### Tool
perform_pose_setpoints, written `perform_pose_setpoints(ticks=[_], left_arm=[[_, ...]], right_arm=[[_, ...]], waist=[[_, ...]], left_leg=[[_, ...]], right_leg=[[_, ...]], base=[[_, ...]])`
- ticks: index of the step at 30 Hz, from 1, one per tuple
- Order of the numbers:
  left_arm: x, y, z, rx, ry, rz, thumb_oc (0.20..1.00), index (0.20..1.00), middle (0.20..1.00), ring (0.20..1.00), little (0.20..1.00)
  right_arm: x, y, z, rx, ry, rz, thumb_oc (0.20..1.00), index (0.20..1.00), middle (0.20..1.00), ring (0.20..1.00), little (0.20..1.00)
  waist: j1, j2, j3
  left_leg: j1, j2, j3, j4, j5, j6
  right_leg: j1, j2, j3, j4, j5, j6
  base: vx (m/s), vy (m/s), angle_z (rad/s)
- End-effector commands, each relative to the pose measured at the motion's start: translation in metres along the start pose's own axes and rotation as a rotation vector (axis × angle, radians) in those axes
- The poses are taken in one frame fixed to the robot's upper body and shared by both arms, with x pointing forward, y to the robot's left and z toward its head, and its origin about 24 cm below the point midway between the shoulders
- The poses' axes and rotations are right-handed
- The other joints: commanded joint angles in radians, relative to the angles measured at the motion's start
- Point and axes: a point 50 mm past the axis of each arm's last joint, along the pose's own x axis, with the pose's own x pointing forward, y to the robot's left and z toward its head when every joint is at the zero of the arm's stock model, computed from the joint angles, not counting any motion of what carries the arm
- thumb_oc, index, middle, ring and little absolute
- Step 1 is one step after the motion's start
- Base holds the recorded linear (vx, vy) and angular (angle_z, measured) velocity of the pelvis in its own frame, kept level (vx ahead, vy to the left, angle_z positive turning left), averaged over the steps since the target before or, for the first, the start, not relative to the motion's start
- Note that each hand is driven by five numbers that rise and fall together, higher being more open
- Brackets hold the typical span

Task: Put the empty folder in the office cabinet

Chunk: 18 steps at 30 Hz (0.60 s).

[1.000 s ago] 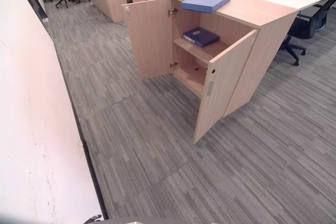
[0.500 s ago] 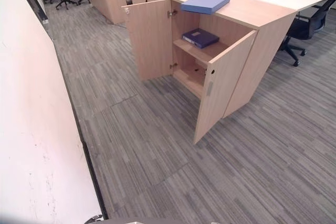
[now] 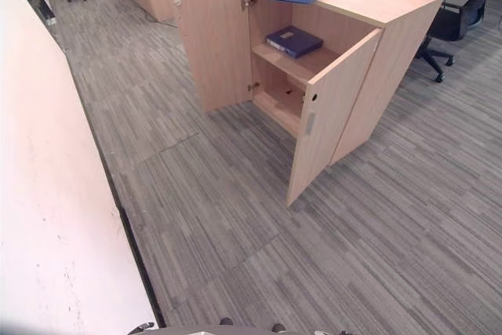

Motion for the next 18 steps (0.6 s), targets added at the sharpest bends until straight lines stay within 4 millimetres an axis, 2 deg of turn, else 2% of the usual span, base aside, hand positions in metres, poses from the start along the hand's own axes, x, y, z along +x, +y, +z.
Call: perform_pose_setpoints(ticks=[1,4,6,7,8,9,11,13,15,16,17,18], left_arm=[[0.004,0.005,0.033,0.009,-0.103,0.016,1.000,1.000,1.000,1.000,1.000],[0.003,0.007,0.049,0.032,-0.165,0.016,1.000,1.000,1.000,1.000,1.000],[0.002,0.008,0.060,0.038,-0.211,0.017,1.000,1.000,1.000,1.000,1.000],[0.002,0.007,0.062,0.032,-0.223,0.015,1.000,1.000,1.000,1.000,1.000],[0.002,0.008,0.062,0.032,-0.223,0.015,1.000,1.000,1.000,1.000,1.000],[0.002,0.006,0.058,0.005,-0.209,0.021,1.000,1.000,1.000,1.000,1.000],[0.002,0.005,0.049,-0.015,-0.177,0.026,1.000,1.000,1.000,1.000,1.000],[0.002,0.005,0.042,-0.033,-0.151,0.032,1.000,1.000,1.000,1.000,1.000],[0.001,0.005,0.022,-0.104,-0.082,0.039,1.000,1.000,1.000,1.000,1.000],[0.001,0.004,0.016,-0.120,-0.058,0.041,1.000,1.000,1.000,1.000,1.000],[0.001,0.004,0.016,-0.120,-0.058,0.041,1.000,1.000,1.000,1.000,1.000],[0.000,0.003,0.009,-0.126,-0.038,0.044,1.000,1.000,1.000,1.000,1.000]], right_arm=[[0.000,-0.008,0.014,-0.085,-0.018,-0.021,1.000,1.000,1.000,1.000,1.000],[0.000,-0.008,0.024,-0.112,-0.047,-0.021,1.000,1.000,1.000,1.000,1.000],[0.000,-0.006,0.032,-0.125,-0.072,-0.019,1.000,1.000,1.000,1.000,1.000],[0.000,-0.006,0.034,-0.131,-0.076,-0.020,1.000,1.000,1.000,1.000,1.000],[0.000,-0.006,0.034,-0.131,-0.077,-0.020,1.000,1.000,1.000,1.000,1.000],[0.000,-0.007,0.037,-0.139,-0.074,-0.030,1.000,1.000,1.000,1.000,1.000],[0.000,-0.008,0.033,-0.144,-0.059,-0.037,1.000,1.000,1.000,1.000,1.000],[0.000,-0.008,0.031,-0.147,-0.054,-0.036,1.000,1.000,1.000,1.000,1.000],[0.000,-0.007,0.025,-0.175,-0.038,-0.030,1.000,1.000,1.000,1.000,1.000],[0.000,-0.007,0.023,-0.189,-0.031,-0.030,1.000,1.000,1.000,1.000,1.000],[0.000,-0.007,0.023,-0.189,-0.031,-0.030,1.000,1.000,1.000,1.000,1.000],[0.000,-0.007,0.021,-0.201,-0.028,-0.030,1.000,1.000,1.000,1.000,1.000]], waist=[[0.001,-0.026,0.009],[0.011,-0.030,0.032],[0.020,-0.045,0.065],[0.028,-0.048,0.082],[0.027,-0.048,0.081],[0.039,-0.056,0.102],[0.049,-0.060,0.105],[0.059,-0.063,0.107],[0.082,-0.073,0.098],[0.089,-0.070,0.095],[0.089,-0.071,0.095],[0.095,-0.065,0.093]], left_leg=[[0.006,0.047,-0.052,-0.004,-0.029,-0.078],[0.000,0.063,-0.055,0.006,-0.008,-0.086],[-0.090,0.074,-0.054,0.185,-0.048,-0.094],[-0.128,0.072,-0.053,0.250,-0.049,-0.099],[-0.134,0.073,-0.055,0.257,-0.052,-0.099],[-0.209,0.089,-0.042,0.383,-0.005,-0.106],[-0.266,0.118,-0.016,0.437,0.061,-0.103],[-0.293,0.123,-0.005,0.440,0.068,-0.099],[-0.333,0.100,-0.008,0.333,0.068,-0.092],[-0.331,0.099,-0.010,0.280,0.093,-0.097],[-0.329,0.099,-0.009,0.278,0.094,-0.097],[-0.337,0.102,-0.009,0.213,0.137,-0.105]], right_leg=[[-0.027,-0.064,-0.046,0.006,0.100,0.093],[-0.031,-0.058,-0.045,0.028,0.082,0.078],[-0.046,-0.067,-0.047,0.068,0.061,0.058],[-0.042,-0.072,-0.055,0.076,0.053,0.047],[-0.045,-0.071,-0.056,0.077,0.052,0.047],[-0.032,-0.070,-0.075,0.076,0.041,0.031],[-0.013,-0.058,-0.096,0.059,0.037,0.020],[0.001,-0.052,-0.104,0.045,0.037,0.020],[0.017,-0.047,-0.110,0.016,0.034,0.034],[0.023,-0.043,-0.113,0.010,0.031,0.038],[0.024,-0.043,-0.113,0.010,0.031,0.038],[0.034,-0.037,-0.114,0.006,0.026,0.042]], base=[[0.02,-0.118,0.00],[-0.03,-0.123,0.02],[-0.13,-0.148,0.08],[-0.07,-0.087,0.18],[-0.03,-0.152,0.18],[0.01,-0.148,0.11],[0.05,-0.151,0.30],[0.08,-0.067,0.48],[0.15,-0.025,0.32],[0.10,0.004,0.24],[0.12,0.018,0.19],[0.19,0.054,0.10]])
